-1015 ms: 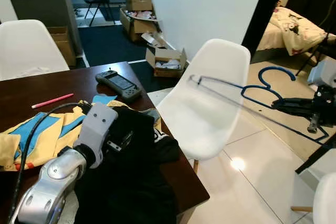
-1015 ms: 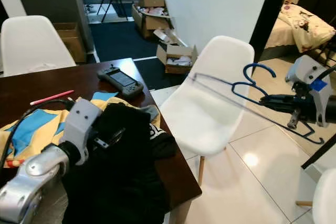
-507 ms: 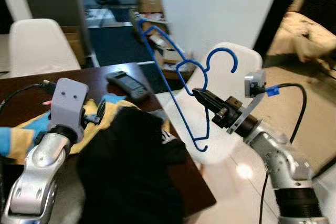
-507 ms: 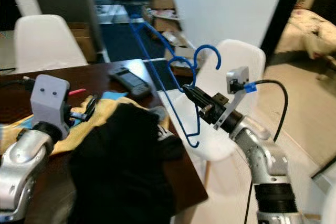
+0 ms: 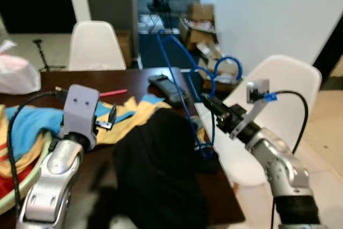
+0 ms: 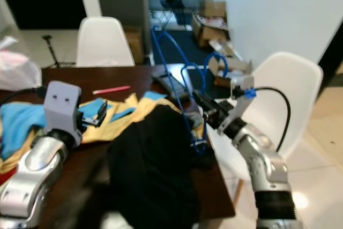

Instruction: Hang hanger

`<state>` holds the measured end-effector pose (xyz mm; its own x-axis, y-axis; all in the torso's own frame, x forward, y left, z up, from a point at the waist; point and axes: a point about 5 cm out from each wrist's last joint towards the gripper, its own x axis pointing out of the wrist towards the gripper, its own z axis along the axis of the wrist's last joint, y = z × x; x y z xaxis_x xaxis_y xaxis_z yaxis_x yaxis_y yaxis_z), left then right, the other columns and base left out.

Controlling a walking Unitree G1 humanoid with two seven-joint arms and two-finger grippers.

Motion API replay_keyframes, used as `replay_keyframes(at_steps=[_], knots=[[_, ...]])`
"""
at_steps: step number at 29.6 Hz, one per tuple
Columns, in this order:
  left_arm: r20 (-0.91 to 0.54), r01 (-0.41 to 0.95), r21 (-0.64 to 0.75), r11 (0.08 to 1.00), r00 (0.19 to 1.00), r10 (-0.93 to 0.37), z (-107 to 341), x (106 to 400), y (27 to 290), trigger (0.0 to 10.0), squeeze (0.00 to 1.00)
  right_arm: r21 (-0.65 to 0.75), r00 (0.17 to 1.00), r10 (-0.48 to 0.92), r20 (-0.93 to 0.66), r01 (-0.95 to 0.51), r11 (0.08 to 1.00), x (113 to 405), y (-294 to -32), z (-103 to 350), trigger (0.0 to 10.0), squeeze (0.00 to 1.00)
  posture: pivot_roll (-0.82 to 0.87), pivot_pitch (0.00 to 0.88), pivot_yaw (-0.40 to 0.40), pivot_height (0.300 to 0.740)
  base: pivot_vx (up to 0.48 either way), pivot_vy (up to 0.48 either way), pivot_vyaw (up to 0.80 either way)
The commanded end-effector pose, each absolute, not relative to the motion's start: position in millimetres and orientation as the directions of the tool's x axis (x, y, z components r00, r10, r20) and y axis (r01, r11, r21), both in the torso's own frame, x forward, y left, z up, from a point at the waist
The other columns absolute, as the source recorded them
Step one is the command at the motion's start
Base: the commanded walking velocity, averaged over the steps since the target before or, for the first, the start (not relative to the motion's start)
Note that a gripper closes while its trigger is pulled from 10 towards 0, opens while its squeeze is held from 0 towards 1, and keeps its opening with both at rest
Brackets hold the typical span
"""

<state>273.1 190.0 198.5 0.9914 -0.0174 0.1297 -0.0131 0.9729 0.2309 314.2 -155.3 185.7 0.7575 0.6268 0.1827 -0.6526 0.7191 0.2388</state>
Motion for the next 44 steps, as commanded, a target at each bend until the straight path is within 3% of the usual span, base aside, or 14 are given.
replay_keyframes(at_steps=[1, 9, 18, 24, 30, 41, 44], knots=[[0.110, -0.019, 0.237, 0.971, 0.994, -0.008, 194.7, 272.2, 189.9, 10.0, 0.00, 0.224, 0.768, 0.616, 0.175, -0.640, 0.735, 314.6, -157.3, 186.6, 10.0, 0.00, 0.11, 0.002, -0.058, 0.740, 0.000, 0.000, 0.78], [0.097, -0.025, 0.249, 0.968, 0.995, 0.001, 190.7, 266.7, 191.1, 10.0, 0.00, 0.155, 0.773, 0.627, 0.098, -0.634, 0.758, 312.8, -158.0, 174.6, 10.0, 0.00, 0.12, 0.007, -0.066, 0.740, 0.000, 0.000, 0.78], [0.099, -0.032, 0.241, 0.970, 0.995, 0.009, 192.3, 266.6, 192.7, 10.0, 0.00, 0.139, 0.803, 0.592, 0.061, -0.595, 0.792, 314.1, -161.2, 166.9, 10.0, 0.00, 0.12, 0.006, -0.067, 0.740, 0.000, 0.000, 0.00], [0.180, -0.214, 0.277, 0.937, 0.969, 0.168, 207.4, 261.1, 215.4, 10.0, 0.00, 0.078, 0.794, 0.607, 0.034, -0.608, 0.790, 311.5, -165.3, 163.7, 10.0, 0.00, 0.12, 0.010, -0.072, 0.740, 0.000, 0.000, 0.37], [0.157, -0.267, 0.259, 0.928, 0.960, 0.232, 202.0, 260.6, 228.2, 10.0, 0.00, 0.070, 0.774, 0.632, 0.034, -0.633, 0.771, 308.4, -164.6, 162.0, 10.0, 0.00, 0.11, 0.009, -0.073, 0.740, 0.000, 0.000, 0.80], [0.180, -0.273, 0.231, 0.934, 0.955, 0.235, 208.9, 272.1, 229.3, 10.0, 0.00, 0.104, 0.789, 0.612, 0.052, -0.614, 0.783, 310.2, -169.2, 158.8, 10.0, 0.00, 0.10, 0.007, -0.069, 0.740, 0.000, 0.000, 0.79], [0.192, -0.188, 0.194, 0.963, 0.970, 0.151, 212.8, 279.6, 217.3, 10.0, 0.00, 0.109, 0.793, 0.606, 0.058, -0.609, 0.786, 311.4, -168.9, 158.6, 10.0, 0.00, 0.10, 0.008, -0.073, 0.740, 0.000, 0.000, 0.00]])
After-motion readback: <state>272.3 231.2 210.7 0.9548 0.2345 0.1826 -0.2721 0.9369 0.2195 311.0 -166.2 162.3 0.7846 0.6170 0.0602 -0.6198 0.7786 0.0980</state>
